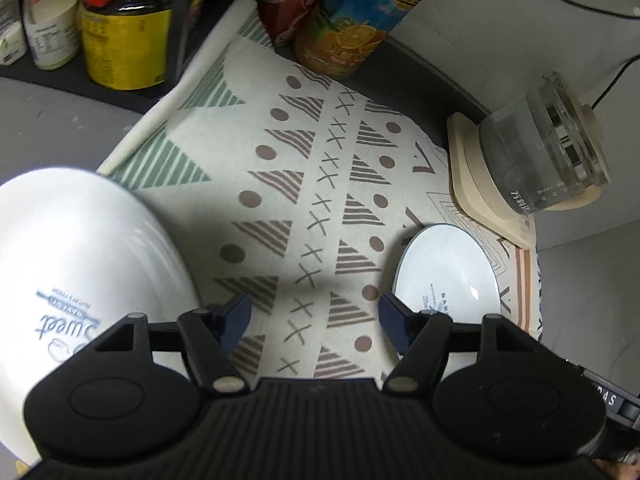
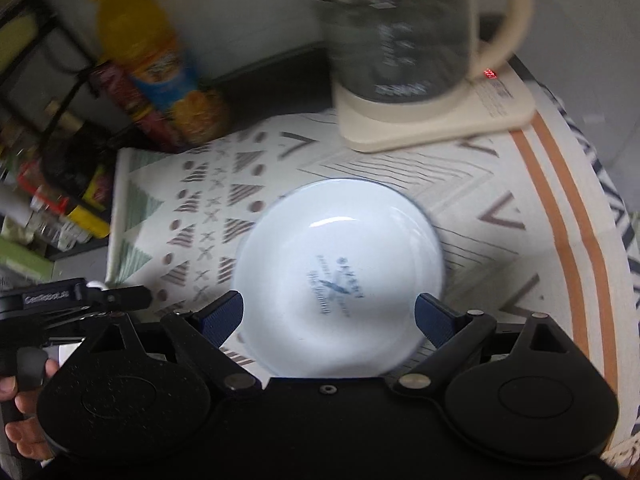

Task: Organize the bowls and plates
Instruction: 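Move both grippers to the white 'BAKERY' plate and close on its rim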

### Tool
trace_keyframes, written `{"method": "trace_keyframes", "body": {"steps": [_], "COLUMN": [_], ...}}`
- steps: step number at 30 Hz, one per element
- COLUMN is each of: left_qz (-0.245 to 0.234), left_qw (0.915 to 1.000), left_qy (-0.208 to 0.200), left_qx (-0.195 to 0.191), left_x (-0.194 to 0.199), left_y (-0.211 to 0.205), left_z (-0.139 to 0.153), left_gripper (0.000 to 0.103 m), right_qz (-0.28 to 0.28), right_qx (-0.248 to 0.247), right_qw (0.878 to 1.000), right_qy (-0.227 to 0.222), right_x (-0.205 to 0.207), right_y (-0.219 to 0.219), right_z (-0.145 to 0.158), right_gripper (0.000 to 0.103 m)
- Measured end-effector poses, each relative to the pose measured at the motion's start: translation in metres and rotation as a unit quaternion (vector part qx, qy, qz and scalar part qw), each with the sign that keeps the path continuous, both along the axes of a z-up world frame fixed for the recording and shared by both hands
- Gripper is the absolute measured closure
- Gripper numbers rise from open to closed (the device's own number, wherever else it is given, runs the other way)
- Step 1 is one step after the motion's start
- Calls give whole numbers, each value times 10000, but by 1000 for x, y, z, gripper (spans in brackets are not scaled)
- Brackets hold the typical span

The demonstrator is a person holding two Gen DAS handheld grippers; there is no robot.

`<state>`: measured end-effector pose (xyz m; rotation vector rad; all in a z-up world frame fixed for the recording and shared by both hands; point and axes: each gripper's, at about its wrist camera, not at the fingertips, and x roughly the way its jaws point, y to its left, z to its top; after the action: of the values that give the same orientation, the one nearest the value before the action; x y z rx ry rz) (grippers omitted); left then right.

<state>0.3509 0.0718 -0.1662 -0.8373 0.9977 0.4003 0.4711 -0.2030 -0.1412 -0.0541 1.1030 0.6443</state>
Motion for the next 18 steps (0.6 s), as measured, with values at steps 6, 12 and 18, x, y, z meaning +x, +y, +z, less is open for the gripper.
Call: {"method": "trace_keyframes", "body": {"steps": [6, 12, 18], "left_qz": [-68, -141, -239], "left_qw": [9997, 9990, 9980], "left_qy": [-28, -121, -66], "left_qx": [-230, -412, -574], "left_x": [21, 42, 61], "left_y": [-6, -19, -29], "left_z": [-10, -21, -36], "left_gripper": [35, 38, 45], "right_qz": [-233, -416, -463], "right_qx": [-18, -30, -43], "right_qw": [9994, 9977, 9951], "right_qy": [248, 540, 874], "right_x": [22, 43, 57], "right_y": [-15, -31, -37], "right_z": [-14, -28, -44], "right_gripper": [16, 25, 41]}}
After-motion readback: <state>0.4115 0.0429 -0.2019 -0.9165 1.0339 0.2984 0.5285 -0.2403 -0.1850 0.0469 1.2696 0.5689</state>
